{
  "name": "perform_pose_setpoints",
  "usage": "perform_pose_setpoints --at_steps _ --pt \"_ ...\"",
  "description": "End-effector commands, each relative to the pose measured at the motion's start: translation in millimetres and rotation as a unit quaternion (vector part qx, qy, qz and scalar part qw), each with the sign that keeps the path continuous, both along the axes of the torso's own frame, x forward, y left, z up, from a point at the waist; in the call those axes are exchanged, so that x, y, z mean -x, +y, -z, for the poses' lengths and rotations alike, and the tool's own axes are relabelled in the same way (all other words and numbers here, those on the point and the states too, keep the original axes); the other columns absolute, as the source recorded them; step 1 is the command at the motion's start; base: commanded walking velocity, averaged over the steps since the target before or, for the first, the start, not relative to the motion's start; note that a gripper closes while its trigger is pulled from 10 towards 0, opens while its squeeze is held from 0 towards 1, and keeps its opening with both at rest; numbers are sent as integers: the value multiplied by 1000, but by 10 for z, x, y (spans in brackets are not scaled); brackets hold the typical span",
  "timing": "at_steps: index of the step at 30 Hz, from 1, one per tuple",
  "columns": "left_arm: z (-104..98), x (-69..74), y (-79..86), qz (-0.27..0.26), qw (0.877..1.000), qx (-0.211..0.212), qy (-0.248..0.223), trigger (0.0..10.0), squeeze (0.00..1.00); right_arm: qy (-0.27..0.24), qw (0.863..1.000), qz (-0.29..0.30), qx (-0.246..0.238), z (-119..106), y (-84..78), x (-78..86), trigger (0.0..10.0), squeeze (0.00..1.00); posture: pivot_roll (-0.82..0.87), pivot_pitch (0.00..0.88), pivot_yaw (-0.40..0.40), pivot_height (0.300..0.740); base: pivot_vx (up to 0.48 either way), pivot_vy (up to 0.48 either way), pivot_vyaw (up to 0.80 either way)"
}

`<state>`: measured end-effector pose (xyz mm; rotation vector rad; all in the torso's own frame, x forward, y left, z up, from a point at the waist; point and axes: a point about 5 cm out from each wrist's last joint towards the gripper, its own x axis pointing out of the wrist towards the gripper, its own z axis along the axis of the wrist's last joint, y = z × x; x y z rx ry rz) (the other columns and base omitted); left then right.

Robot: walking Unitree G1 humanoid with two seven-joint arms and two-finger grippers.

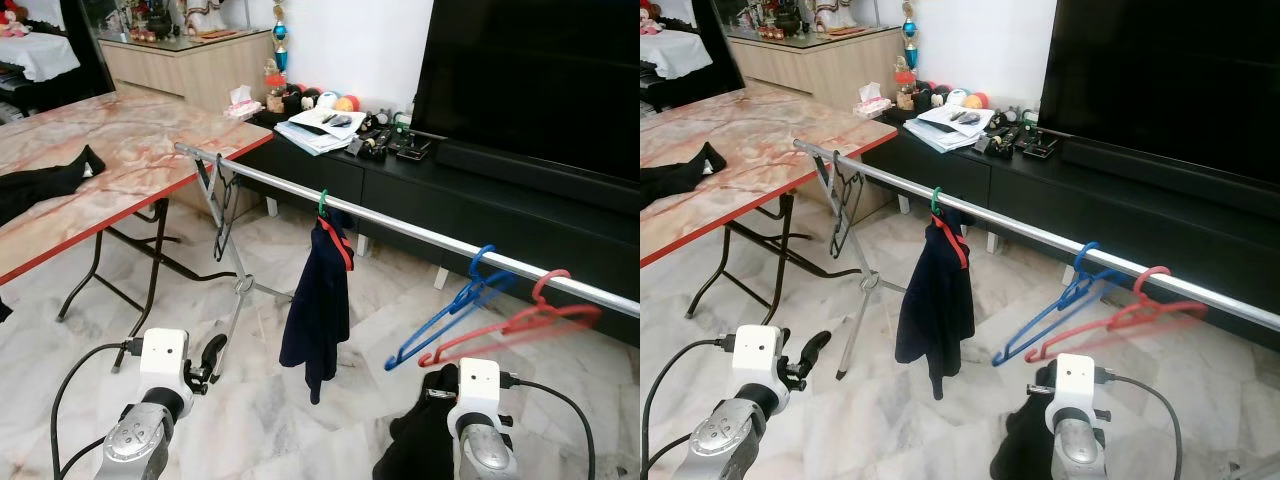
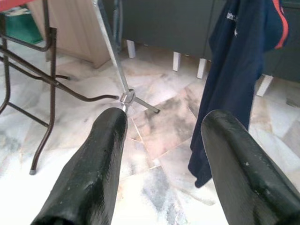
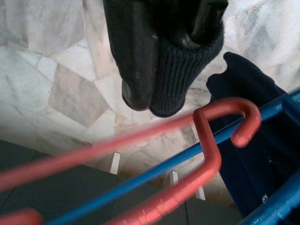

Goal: Hang hanger

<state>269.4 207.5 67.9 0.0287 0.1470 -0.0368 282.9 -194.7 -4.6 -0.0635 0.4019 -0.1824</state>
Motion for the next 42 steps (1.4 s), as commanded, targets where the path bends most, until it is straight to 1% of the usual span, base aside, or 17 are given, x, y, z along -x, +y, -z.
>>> perform_pose_setpoints --at_steps 1,7,19,29,31,42 --pt "12 -1 -16 9 1000 -2 7 10000 0 -9 1000 5 0 -41 -20 -35 10000 0 122 0 16 740 0 0 0" --pt "19 0 -22 7 1000 1 9 10000 0 6 1000 13 -6 -6 -29 -14 10000 0 124 0 13 740 0 0 0" --pt "17 0 -40 16 1000 -1 8 10000 0 15 1000 11 -11 13 -16 -6 10000 0 124 0 12 740 0 0 -785" --pt "12 0 -50 18 1000 -4 6 10000 0 12 1000 11 -11 7 -14 -8 10000 0 127 0 9 740 0 0 -788" --pt "7 -1 -46 17 1000 -11 4 10000 0 7 1000 12 -9 -1 -16 -10 10000 0 126 0 10 740 0 0 0" --pt "13 -4 -52 19 1000 -13 6 10000 0 5 1000 10 -5 -3 -13 -10 10000 0 126 0 10 740 0 -475 0"
